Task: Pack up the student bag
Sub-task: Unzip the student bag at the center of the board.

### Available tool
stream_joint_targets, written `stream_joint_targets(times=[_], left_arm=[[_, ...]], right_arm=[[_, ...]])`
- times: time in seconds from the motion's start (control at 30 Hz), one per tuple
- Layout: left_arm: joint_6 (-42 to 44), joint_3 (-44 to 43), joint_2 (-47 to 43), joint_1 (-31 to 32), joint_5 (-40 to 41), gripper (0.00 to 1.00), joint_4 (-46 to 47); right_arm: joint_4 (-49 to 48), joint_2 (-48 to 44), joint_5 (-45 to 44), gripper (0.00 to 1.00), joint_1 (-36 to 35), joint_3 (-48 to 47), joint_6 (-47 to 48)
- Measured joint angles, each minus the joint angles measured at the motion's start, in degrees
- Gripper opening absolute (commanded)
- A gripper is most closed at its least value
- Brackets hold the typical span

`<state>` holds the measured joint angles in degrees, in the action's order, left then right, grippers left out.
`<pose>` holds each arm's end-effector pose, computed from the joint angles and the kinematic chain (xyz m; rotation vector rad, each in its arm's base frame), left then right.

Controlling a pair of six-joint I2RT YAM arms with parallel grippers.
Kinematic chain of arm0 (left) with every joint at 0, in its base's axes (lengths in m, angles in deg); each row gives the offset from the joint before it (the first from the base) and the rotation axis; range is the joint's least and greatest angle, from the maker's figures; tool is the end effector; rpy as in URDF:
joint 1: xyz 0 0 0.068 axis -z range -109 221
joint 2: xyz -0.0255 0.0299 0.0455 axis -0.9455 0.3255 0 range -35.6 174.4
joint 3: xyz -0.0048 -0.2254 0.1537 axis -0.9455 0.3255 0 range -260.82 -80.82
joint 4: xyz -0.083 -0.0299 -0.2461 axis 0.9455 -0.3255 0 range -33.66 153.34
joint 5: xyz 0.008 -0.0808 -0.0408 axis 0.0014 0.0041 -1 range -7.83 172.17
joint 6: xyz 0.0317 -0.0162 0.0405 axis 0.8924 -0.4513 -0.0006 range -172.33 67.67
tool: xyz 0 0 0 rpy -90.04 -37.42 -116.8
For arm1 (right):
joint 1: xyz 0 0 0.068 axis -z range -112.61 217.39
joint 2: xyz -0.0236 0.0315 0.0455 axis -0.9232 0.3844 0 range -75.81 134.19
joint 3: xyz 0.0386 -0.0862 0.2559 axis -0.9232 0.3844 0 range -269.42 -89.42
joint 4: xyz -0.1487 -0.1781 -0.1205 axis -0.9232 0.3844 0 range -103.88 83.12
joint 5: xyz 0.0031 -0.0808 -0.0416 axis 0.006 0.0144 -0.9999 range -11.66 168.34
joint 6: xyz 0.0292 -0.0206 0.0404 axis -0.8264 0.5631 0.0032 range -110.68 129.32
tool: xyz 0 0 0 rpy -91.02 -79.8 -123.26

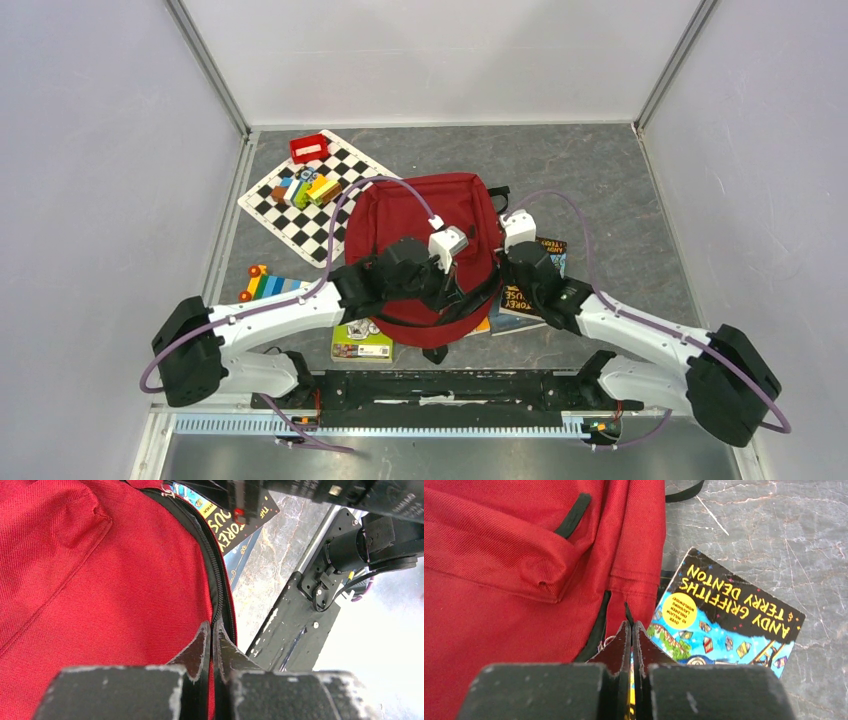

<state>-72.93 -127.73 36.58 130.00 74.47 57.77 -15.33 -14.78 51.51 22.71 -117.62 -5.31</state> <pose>0.1401 -0.2426 0.2585 0.8238 2.1033 -0.9370 0.1683 0.1438 0.2069 -0.2649 2.0399 0.1439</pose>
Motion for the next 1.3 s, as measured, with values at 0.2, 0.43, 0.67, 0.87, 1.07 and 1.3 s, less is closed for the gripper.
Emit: stream_joint_targets(times=[0.2,0.43,0.67,0.87,1.07,1.3], left_arm=[[0.02,-0.09,-0.48,-0.04,-0.44,0.02,-1.22],[0.13,-1.33,-2.10,-0.04,-0.37,0.02,-5.14],[0.13,-2.82,-2.34,-0.04,0.79,0.02,-7.93],[0.42,-8.48,-1.73,-0.15,4.83,0.02,-13.29],[3.50,-16.06,1.51,-4.31,4.07,0.02,-17.16],[9.11,-20.90,6.27,-12.94,-2.82,0.02,-21.97]], right_arm=[[-3.43,6.27,4.00,0.00,3.76,-1.84,2.36],[-6.69,11.58,7.41,0.00,6.97,-3.21,4.74],[-7.91,14.14,9.53,0.00,7.82,-5.51,7.41],[-2.64,13.18,10.86,0.55,8.66,-9.51,8.55],[2.82,0.35,13.73,0.94,9.25,-10.25,9.62],[-2.86,-13.16,26.34,0.98,9.29,-4.33,14.58]])
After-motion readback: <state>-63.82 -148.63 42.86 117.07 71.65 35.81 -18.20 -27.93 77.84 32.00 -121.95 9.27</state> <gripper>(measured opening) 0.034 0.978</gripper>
